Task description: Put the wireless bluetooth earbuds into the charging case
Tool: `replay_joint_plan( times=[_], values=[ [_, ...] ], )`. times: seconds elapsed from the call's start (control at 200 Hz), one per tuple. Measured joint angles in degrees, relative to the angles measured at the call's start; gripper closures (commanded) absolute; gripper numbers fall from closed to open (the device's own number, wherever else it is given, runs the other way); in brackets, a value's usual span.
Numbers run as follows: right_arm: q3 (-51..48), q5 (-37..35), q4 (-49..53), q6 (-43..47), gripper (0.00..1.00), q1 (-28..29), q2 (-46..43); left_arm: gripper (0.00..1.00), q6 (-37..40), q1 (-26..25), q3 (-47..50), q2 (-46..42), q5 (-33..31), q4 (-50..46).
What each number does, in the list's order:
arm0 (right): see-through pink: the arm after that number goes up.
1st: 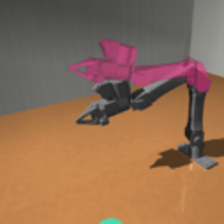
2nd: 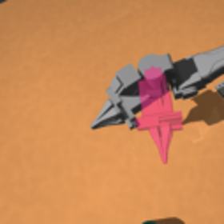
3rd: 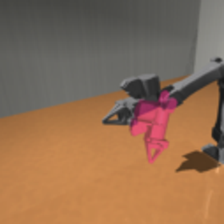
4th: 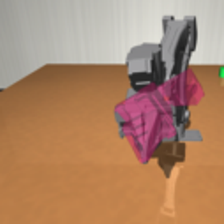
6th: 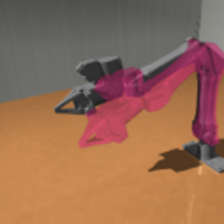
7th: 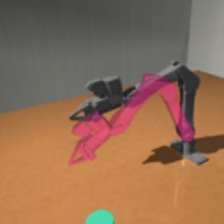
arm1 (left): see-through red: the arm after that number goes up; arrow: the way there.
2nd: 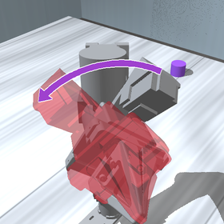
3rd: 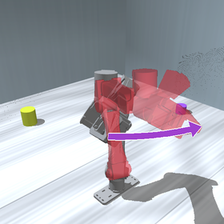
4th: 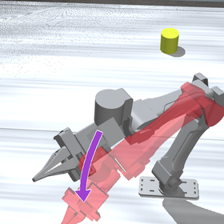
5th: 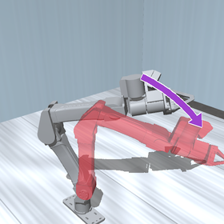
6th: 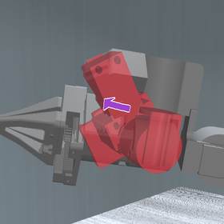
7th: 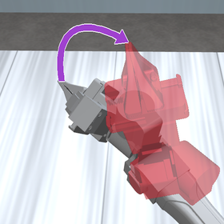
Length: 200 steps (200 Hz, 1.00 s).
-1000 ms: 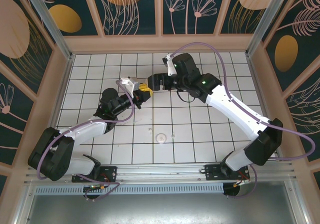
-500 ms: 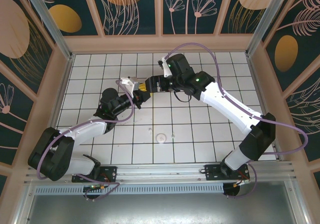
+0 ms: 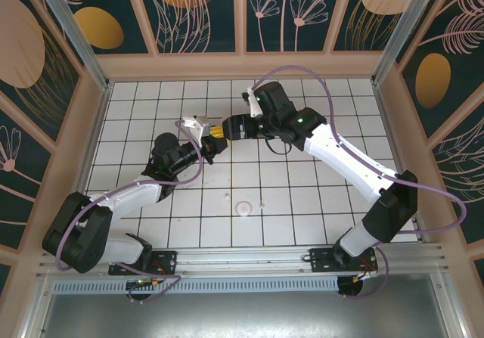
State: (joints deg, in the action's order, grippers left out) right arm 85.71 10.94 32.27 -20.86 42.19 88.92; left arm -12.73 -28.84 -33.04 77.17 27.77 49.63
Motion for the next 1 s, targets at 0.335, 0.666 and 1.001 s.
replay_joint_plan(
  times=[0.335,0.666,1.001],
  values=[
    [-2.9,1.3,-1.5,-1.5,0.12,-2.6,-2.2,0.86,-0.4,0.0,0.0,0.0,0.1,0.0],
    [-4.6,3.2,-4.0,-1.9,0.11,-3.8,-4.7,0.86,-0.4,0.0,0.0,-0.1,0.1,0.3],
    [-4.2,2.8,-5.9,1.4,0.09,-0.3,-5.4,0.86,-0.4,0.0,0.0,-0.1,0.1,0.3]
  ],
)
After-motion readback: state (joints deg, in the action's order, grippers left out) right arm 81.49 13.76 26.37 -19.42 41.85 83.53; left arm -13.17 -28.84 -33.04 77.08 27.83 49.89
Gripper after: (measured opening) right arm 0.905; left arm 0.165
